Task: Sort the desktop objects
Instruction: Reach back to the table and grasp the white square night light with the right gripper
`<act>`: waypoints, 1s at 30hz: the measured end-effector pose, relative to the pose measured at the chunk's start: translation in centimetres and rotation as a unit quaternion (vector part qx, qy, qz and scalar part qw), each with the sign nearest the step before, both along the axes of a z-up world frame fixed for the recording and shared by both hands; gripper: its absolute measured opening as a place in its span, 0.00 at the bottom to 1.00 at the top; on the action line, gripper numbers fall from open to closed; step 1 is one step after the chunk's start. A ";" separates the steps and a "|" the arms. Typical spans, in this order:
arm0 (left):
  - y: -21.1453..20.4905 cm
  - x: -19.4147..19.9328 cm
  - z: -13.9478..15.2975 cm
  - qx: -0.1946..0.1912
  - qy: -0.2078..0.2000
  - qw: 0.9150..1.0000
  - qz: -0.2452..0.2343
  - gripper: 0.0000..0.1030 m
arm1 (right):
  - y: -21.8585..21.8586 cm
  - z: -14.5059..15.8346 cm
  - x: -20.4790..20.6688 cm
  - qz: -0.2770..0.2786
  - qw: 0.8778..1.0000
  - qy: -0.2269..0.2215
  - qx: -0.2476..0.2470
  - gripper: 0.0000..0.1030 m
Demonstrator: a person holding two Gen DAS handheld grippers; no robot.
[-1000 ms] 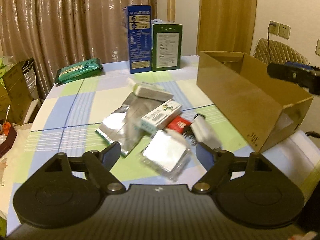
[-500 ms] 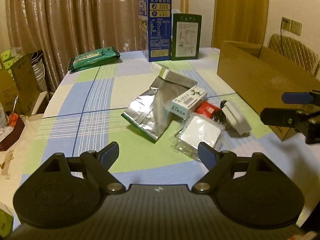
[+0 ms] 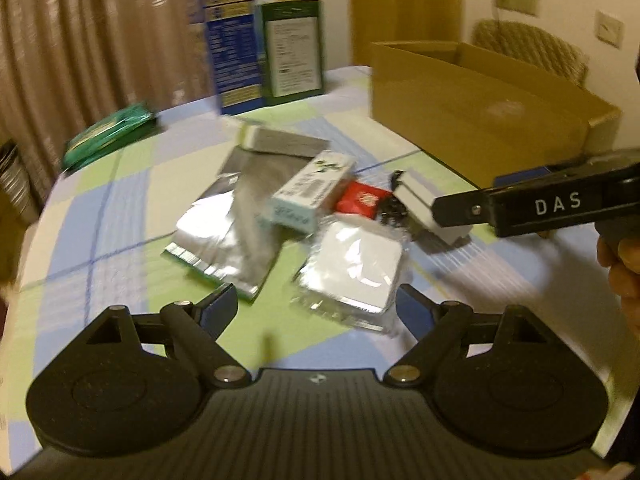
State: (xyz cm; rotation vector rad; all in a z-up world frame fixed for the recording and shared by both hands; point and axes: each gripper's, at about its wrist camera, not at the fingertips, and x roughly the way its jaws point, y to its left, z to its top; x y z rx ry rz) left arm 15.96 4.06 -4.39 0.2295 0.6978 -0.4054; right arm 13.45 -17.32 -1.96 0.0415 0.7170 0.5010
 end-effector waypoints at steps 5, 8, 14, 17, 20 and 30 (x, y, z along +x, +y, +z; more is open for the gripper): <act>-1.3 2.2 -1.1 0.005 0.014 0.999 -0.041 0.81 | 0.0 -0.1 0.4 -0.002 1.000 0.004 0.001 0.81; -1.9 3.3 -1.8 0.012 0.024 0.998 -0.060 0.82 | 0.3 -0.3 0.6 -0.003 1.000 0.004 0.001 0.81; -1.7 3.9 -2.8 0.008 0.057 0.997 -0.052 0.72 | 1.1 -0.6 0.9 -0.002 1.000 0.007 -0.001 0.81; -1.0 3.6 -2.4 -0.010 0.068 0.997 -0.017 0.67 | 1.5 -0.7 1.1 -0.009 1.000 0.008 0.000 0.81; 0.1 3.4 -2.1 -0.026 0.077 0.996 0.035 0.67 | 1.9 -1.0 1.3 -0.030 0.999 0.010 -0.006 0.81; 0.3 2.7 -2.3 -0.001 0.060 0.997 0.043 0.69 | 1.7 -2.7 3.0 -0.081 0.995 0.056 0.011 0.81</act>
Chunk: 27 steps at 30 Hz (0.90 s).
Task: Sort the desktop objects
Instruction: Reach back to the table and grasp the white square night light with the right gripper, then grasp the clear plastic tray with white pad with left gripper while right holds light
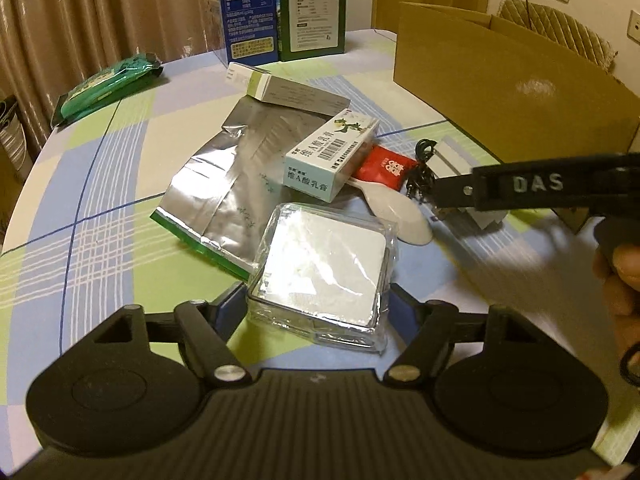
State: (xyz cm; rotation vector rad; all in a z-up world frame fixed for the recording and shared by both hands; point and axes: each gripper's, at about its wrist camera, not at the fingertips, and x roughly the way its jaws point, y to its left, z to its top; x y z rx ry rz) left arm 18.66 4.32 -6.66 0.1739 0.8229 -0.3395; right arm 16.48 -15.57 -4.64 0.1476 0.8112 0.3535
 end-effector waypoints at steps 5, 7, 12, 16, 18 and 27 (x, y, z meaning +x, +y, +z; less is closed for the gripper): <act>0.0 -0.1 -0.1 -0.001 -0.009 1.000 0.004 0.77 | -0.3 -0.4 0.5 -0.012 1.000 0.014 0.018 0.67; 0.0 0.0 0.1 -0.004 -0.014 1.000 0.002 0.77 | -0.3 -0.6 0.6 -0.008 1.000 0.017 0.017 0.60; -0.2 0.5 -0.1 -0.005 -0.016 1.000 -0.002 0.77 | 0.2 -0.4 0.1 0.012 1.000 0.003 -0.006 0.60; -0.1 0.5 -0.4 -0.007 -0.007 1.000 0.004 0.76 | 0.3 0.4 -1.1 0.040 0.998 -0.023 -0.037 0.60; 0.0 0.1 -0.3 -0.007 -0.006 1.000 0.009 0.73 | 0.2 0.9 -2.1 0.061 0.996 -0.036 -0.058 0.60; -0.1 -2.9 0.4 -0.012 0.014 1.000 0.023 0.68 | -0.9 1.2 -7.8 0.149 0.968 -0.086 -0.185 0.60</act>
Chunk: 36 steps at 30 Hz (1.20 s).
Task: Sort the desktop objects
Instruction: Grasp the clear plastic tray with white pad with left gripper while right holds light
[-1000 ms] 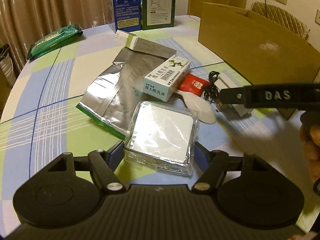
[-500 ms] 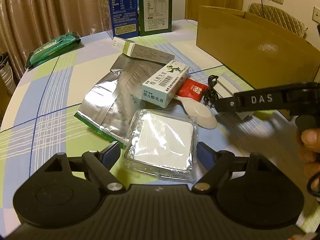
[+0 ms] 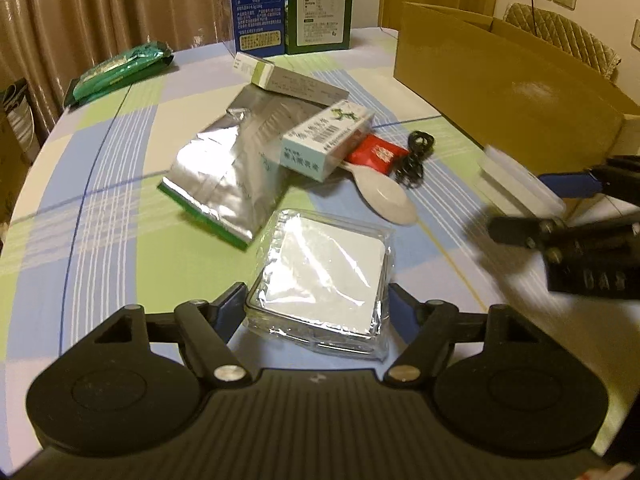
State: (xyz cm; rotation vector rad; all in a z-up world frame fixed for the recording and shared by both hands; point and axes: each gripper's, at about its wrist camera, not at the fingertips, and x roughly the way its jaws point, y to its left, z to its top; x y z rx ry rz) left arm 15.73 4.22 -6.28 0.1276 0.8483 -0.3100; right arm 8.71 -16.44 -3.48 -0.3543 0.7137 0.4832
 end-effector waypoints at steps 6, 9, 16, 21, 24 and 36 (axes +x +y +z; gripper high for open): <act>-1.0 -1.2 -0.3 0.011 -0.010 1.000 -0.010 0.71 | -1.1 -1.6 -0.6 0.000 0.999 0.038 0.012 0.70; -0.9 -0.8 -0.3 0.002 -0.009 1.000 -0.007 0.73 | -1.7 -1.3 -0.2 -0.017 0.998 0.044 0.043 0.78; -0.8 -0.6 -0.7 -0.001 -0.008 1.000 -0.010 0.78 | -3.4 -0.7 1.3 -0.074 0.988 0.082 0.109 0.78; -0.6 -0.1 -0.7 -0.019 -0.001 1.000 -0.007 0.78 | -5.5 -0.6 2.3 -0.116 0.968 0.128 0.180 0.78; -0.4 0.2 -0.6 -0.032 0.004 0.999 -0.003 0.78 | -6.4 -0.7 2.8 -0.133 0.959 0.147 0.204 0.78; -1.1 0.3 -0.7 -0.014 0.008 1.000 -0.010 0.68 | -5.7 -0.5 2.4 -0.116 0.967 0.139 0.181 0.60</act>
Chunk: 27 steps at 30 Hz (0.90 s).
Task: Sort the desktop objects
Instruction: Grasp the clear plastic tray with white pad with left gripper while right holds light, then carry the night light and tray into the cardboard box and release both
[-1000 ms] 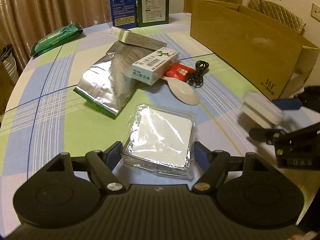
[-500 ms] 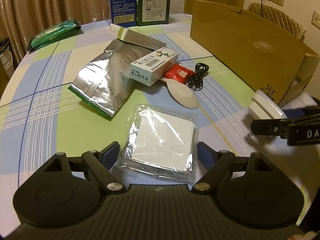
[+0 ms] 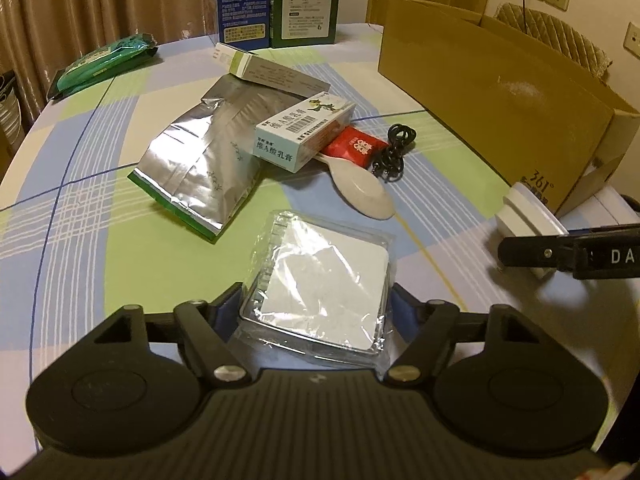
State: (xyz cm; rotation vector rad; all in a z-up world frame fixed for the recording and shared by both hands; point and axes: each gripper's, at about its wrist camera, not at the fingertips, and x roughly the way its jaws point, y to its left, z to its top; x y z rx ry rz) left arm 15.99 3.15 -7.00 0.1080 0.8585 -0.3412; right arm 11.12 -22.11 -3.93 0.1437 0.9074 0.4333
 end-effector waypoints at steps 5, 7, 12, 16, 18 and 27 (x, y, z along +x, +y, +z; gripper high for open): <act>-0.8 -0.5 0.6 0.011 -0.006 1.000 -0.010 0.67 | 0.5 1.0 -0.8 0.016 0.999 -0.044 -0.021 0.60; -1.1 -0.8 1.1 0.010 -0.013 1.000 -0.012 0.67 | 0.7 1.6 -1.1 0.021 0.997 -0.067 -0.029 0.60; -1.2 -0.9 2.6 0.002 -0.025 1.000 -0.002 0.67 | 1.1 3.1 -1.9 0.034 0.991 -0.118 -0.044 0.60; -1.4 -0.9 4.2 -0.005 -0.034 0.999 0.013 0.67 | 1.2 4.4 -2.5 0.041 0.986 -0.156 -0.052 0.60; -1.6 -1.0 5.1 -0.005 -0.039 0.999 0.019 0.67 | 1.1 4.9 -2.7 0.040 0.984 -0.167 -0.051 0.60; -3.4 -1.2 9.0 -0.029 -0.068 0.997 0.032 0.67 | -0.5 7.7 -3.7 0.035 0.971 -0.230 -0.056 0.60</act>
